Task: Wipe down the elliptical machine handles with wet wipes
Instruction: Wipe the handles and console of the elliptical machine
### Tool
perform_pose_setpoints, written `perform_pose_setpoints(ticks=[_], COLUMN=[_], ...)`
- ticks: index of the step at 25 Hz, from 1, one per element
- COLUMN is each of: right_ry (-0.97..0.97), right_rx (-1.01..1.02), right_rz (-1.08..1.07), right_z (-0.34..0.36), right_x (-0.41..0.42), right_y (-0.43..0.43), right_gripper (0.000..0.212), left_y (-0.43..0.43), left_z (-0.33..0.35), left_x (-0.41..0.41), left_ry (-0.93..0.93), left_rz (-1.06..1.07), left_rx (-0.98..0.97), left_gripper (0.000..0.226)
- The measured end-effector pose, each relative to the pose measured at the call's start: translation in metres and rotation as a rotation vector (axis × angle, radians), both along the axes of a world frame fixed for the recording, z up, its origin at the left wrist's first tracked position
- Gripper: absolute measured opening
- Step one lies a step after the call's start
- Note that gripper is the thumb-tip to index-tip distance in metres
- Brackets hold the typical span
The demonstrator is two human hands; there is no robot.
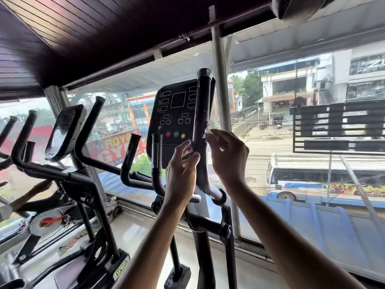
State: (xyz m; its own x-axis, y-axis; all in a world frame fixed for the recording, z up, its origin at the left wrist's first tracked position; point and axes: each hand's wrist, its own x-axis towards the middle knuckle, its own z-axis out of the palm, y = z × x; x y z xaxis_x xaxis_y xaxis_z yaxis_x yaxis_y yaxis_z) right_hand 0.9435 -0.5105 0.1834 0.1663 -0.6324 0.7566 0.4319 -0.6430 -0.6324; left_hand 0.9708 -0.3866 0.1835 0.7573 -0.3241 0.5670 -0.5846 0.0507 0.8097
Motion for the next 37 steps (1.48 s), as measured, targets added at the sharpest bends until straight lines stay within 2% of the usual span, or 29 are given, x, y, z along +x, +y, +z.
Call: perform_pose_setpoints(ticks=[3,7,10,14,20,24,27,34,37], right_ry=[-0.026,-0.032,-0.039,-0.055,-0.091,-0.127,-0.139,-0.014,0.054], right_rx=[-0.133,-0.134,-0.235,-0.225,-0.240,-0.424,-0.655,-0.997,-1.122], right_rz=[0.031,0.050,0.032,0.052,0.049,-0.001,-0.115,-0.244,-0.227], right_z=[-0.003,0.020,0.025,0.044,0.073,0.100,0.122,0.168,0.181], right_x=[0.000,0.010,0.018,0.031,0.049,0.060,0.067,0.081,0.078], right_y=[-0.008,-0.026,-0.036,-0.054,-0.074,-0.092,-0.112,-0.139,-0.143], right_gripper=[0.008,0.009,0.010,0.013,0.006,0.010,0.011,0.017,0.026], left_y=[-0.005,-0.017,-0.025,-0.034,-0.047,-0.051,-0.053,-0.056,-0.054], left_z=[0.009,0.024,0.036,0.051,0.062,0.064,0.062,0.059,0.056], left_x=[0.005,0.014,0.018,0.023,0.036,0.039,0.039,0.034,0.034], left_ry=[-0.018,-0.057,-0.092,-0.114,-0.116,-0.112,-0.115,-0.136,-0.133], left_rz=[0.019,0.057,0.075,0.104,0.147,0.185,0.204,0.218,0.220], left_rx=[0.007,-0.006,-0.021,-0.052,-0.090,-0.087,-0.102,-0.126,-0.114], left_gripper=[0.042,0.041,0.039,0.030,0.016,0.014,0.013,0.017,0.021])
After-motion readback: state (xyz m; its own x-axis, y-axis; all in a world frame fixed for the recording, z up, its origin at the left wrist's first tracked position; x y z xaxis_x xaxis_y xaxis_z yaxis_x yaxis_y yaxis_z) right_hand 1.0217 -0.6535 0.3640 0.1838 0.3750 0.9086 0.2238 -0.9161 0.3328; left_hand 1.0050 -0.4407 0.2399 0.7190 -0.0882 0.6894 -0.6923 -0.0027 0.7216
